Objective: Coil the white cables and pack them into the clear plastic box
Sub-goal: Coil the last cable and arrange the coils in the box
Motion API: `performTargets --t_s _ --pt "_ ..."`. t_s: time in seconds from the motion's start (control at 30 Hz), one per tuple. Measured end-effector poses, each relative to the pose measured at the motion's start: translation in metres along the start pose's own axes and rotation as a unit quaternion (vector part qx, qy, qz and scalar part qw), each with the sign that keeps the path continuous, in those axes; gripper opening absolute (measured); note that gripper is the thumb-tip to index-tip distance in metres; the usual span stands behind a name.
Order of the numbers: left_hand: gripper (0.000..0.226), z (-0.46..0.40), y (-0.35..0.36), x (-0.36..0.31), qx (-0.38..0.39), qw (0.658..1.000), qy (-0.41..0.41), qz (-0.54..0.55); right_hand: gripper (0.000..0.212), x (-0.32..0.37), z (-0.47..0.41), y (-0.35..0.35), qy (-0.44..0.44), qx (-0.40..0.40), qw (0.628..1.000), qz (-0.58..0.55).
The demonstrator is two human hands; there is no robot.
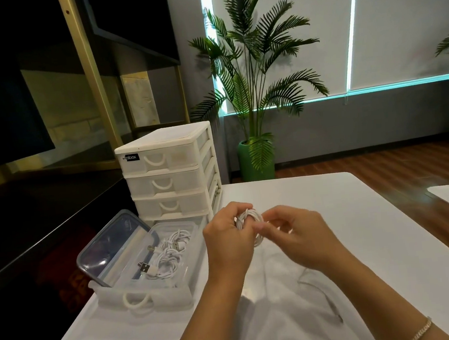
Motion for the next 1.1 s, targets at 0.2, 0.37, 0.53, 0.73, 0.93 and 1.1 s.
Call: performTargets --t_s 0.2,0.37,0.53,0.73,0.93,1.1 --pt "0.006 0.001 0.002 0.003 0.022 0.999 -0.047 0.001 0.021 -0.006 0.002 0.007 0.04 0.049 0.997 -0.039" --pt "0.01 0.001 0.01 0.008 0.081 0.988 -0.128 0.032 0.006 -0.017 -0.005 -0.005 0.071 -0.018 0.996 -0.042" --pt "0.017 0.004 0.017 0.016 0.148 0.944 -0.264 0.132 0.014 -0.021 -0.006 -0.01 0.082 -0.053 0.994 -0.05" --pt "0.014 0.005 0.02 0.016 0.198 0.914 -0.301 0.184 0.01 -0.019 -0.005 -0.009 0.045 -0.063 0.997 -0.029" --pt "0.01 0.006 0.022 0.02 0.185 0.89 -0.349 0.226 0.014 -0.015 -0.005 -0.008 0.014 -0.074 0.997 -0.013" --pt "0.019 0.013 0.027 0.021 0.174 0.84 -0.421 0.294 0.018 -0.01 -0.003 -0.009 -0.049 -0.14 0.989 0.028"
Point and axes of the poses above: each hand's wrist, its own z-axis away from the middle knuckle, its own y-axis out of the palm, x = y × z, the point moved 5 cm from there along -z, towards the middle knuckle, and after that the axes turned 15 degrees about -x, right-handed, at the moved point
